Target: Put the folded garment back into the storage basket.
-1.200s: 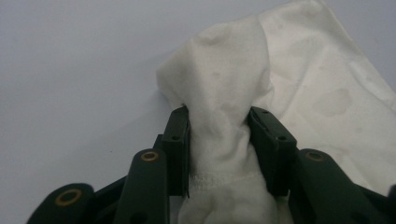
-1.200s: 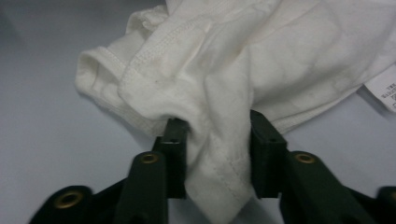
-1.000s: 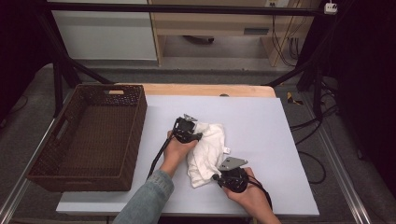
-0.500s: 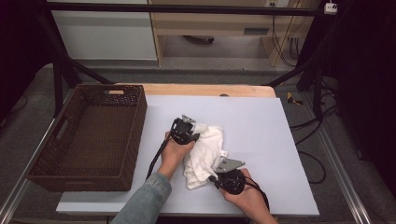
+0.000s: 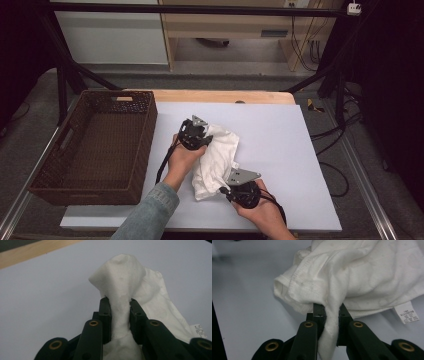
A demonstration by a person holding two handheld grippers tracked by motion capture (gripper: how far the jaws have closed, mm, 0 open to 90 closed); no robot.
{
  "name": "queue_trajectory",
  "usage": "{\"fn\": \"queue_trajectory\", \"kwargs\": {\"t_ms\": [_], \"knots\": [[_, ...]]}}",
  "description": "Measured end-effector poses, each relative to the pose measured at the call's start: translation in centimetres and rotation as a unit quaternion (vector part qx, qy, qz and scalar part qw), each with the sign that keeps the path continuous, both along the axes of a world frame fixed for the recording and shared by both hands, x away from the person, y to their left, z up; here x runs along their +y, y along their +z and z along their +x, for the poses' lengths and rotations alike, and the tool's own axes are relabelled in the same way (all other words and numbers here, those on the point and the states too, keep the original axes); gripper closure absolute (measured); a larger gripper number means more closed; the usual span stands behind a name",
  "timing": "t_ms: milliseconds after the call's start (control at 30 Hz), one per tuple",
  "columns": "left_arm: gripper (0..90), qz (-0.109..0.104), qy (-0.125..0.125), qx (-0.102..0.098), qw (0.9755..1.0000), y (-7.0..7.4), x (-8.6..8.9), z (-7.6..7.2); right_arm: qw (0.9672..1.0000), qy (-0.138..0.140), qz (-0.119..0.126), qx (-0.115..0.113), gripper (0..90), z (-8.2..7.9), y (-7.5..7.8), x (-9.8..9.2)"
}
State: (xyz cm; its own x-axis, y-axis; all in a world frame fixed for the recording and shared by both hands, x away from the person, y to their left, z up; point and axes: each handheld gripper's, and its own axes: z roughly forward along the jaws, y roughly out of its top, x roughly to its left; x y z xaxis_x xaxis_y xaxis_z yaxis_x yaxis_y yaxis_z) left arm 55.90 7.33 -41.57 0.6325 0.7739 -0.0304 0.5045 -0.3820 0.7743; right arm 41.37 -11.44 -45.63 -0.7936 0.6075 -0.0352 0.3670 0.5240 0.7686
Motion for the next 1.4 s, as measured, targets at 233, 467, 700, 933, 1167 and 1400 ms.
{"fn": "queue_trajectory", "kwargs": {"t_ms": [233,467,700,933,1167,1400], "knots": [[75.9,0.002,-0.003,-0.021,0.9998,2.7,0.1,-0.2,0.9998,-0.001,0.011,-0.017,83.0,0.2,1.8,0.4],[75.9,-0.001,-0.003,-0.029,0.9996,4.7,0.1,0.0,0.9995,0.002,0.013,-0.028,83.0,0.5,3.1,0.8],[75.9,-0.003,-0.005,-0.035,0.9994,5.5,0.0,0.0,0.9995,0.0,0.015,-0.029,83.0,1.0,3.7,1.0],[75.8,0.001,0.0,-0.04,0.9992,6.4,0.1,-0.2,0.9992,0.007,0.011,-0.039,83.0,1.1,4.1,1.2],[75.8,0.009,0.002,-0.043,0.999,7.5,0.3,0.0,0.9988,0.012,0.017,-0.044,83.0,1.7,4.6,1.7],[75.8,0.008,0.012,-0.051,0.9986,8.9,1.0,-0.1,0.9982,0.019,0.017,-0.055,83.0,1.7,5.7,2.0]]}}
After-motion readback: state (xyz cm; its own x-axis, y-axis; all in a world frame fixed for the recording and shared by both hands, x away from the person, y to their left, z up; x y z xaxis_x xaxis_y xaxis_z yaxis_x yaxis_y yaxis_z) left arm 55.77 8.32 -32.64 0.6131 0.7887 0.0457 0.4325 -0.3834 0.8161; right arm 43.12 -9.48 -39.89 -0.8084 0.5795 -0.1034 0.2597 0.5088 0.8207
